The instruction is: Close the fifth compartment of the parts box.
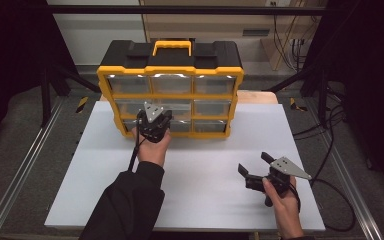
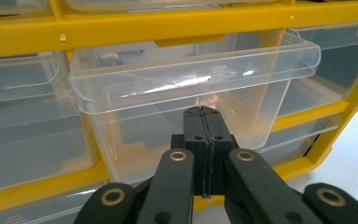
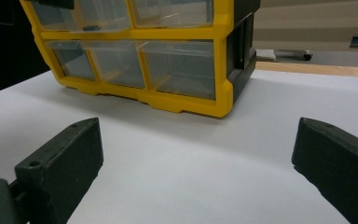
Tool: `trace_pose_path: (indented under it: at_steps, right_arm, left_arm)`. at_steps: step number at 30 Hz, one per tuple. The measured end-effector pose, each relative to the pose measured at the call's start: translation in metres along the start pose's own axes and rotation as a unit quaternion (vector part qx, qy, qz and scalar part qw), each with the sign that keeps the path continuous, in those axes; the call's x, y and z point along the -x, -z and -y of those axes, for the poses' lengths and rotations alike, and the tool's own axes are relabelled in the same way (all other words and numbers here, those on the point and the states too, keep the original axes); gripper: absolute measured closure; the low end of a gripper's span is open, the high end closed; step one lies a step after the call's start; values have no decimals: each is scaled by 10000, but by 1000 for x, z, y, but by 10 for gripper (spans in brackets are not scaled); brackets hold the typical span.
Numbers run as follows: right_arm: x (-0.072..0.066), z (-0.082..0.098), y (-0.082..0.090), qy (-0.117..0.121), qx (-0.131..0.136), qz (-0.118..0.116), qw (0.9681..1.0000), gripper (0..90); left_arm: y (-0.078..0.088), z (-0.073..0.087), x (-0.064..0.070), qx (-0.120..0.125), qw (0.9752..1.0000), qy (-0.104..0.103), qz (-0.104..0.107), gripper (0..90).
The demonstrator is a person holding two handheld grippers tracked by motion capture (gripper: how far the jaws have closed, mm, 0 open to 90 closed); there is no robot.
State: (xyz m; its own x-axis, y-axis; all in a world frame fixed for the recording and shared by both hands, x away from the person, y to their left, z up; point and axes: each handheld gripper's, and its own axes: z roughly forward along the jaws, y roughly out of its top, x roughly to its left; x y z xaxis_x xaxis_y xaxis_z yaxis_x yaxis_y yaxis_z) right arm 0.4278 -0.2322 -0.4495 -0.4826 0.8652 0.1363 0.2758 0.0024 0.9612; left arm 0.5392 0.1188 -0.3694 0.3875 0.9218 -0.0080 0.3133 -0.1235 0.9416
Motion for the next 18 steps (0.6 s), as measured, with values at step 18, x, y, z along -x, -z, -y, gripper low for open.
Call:
trace_pose_path:
  at_steps: [18]
  right_arm:
    - [1, 0, 0, -21, -26, 32, 10000, 23]
  left_arm:
    - [-2, -3, -1, 14, 10000, -12, -25, 895]
